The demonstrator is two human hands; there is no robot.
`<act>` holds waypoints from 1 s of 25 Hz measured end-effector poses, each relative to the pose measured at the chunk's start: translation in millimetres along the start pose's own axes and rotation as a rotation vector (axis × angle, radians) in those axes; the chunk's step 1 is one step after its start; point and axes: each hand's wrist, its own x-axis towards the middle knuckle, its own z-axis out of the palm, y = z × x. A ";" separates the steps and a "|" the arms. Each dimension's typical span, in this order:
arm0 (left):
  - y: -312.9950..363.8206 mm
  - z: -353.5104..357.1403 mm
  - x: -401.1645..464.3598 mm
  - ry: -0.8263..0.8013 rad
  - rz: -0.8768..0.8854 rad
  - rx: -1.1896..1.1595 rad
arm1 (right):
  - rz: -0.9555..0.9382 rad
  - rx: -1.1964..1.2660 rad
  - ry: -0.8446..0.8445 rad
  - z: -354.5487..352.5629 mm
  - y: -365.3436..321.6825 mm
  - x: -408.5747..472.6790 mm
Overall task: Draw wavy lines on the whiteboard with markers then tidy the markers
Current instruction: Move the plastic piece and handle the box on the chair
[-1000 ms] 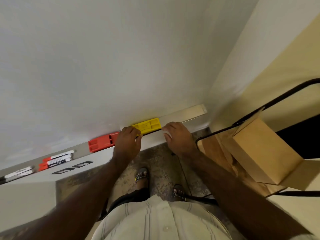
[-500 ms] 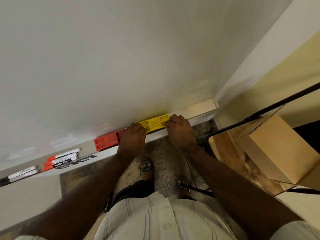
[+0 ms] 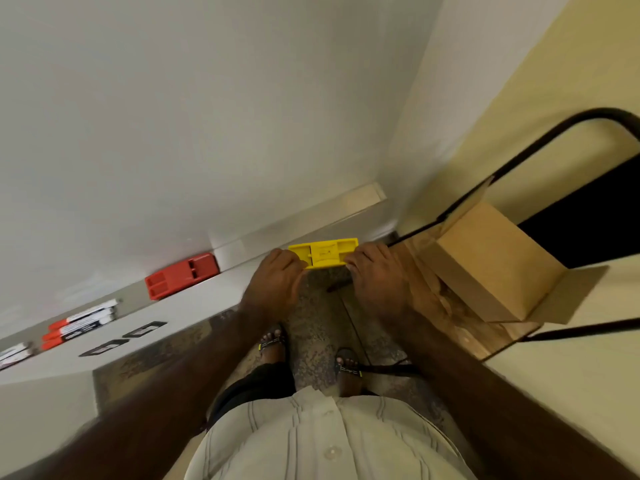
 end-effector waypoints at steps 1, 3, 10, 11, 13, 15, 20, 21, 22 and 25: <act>15.1 10.0 0.9 -0.010 0.039 -0.005 | 0.012 -0.026 0.011 -8.9 11.3 -18.2; 50.7 31.0 2.1 -0.028 0.118 -0.029 | 0.109 -0.056 0.034 -27.5 31.6 -58.5; 147.0 101.8 -2.4 -0.131 0.301 -0.125 | 0.349 -0.090 -0.045 -60.1 87.9 -181.8; 156.4 109.8 -3.0 -0.142 0.327 -0.123 | 0.379 -0.103 -0.068 -62.4 92.4 -194.8; 173.7 123.0 -2.9 -0.162 0.362 -0.116 | 0.448 -0.132 -0.101 -66.7 98.0 -217.0; 184.2 133.3 -2.8 -0.196 0.373 -0.108 | 0.505 -0.134 -0.111 -69.6 101.0 -230.8; 193.8 142.2 -4.3 -0.247 0.389 -0.049 | 0.521 -0.177 -0.156 -64.2 105.8 -244.1; 193.5 141.7 -5.2 -0.250 0.386 -0.041 | 0.527 -0.182 -0.178 -62.1 105.9 -244.4; 192.2 140.7 -6.2 -0.250 0.384 -0.034 | 0.534 -0.184 -0.199 -60.9 105.7 -244.0; 183.9 131.9 -10.5 -0.240 0.351 -0.031 | 0.583 -0.179 -0.209 -61.5 100.5 -239.9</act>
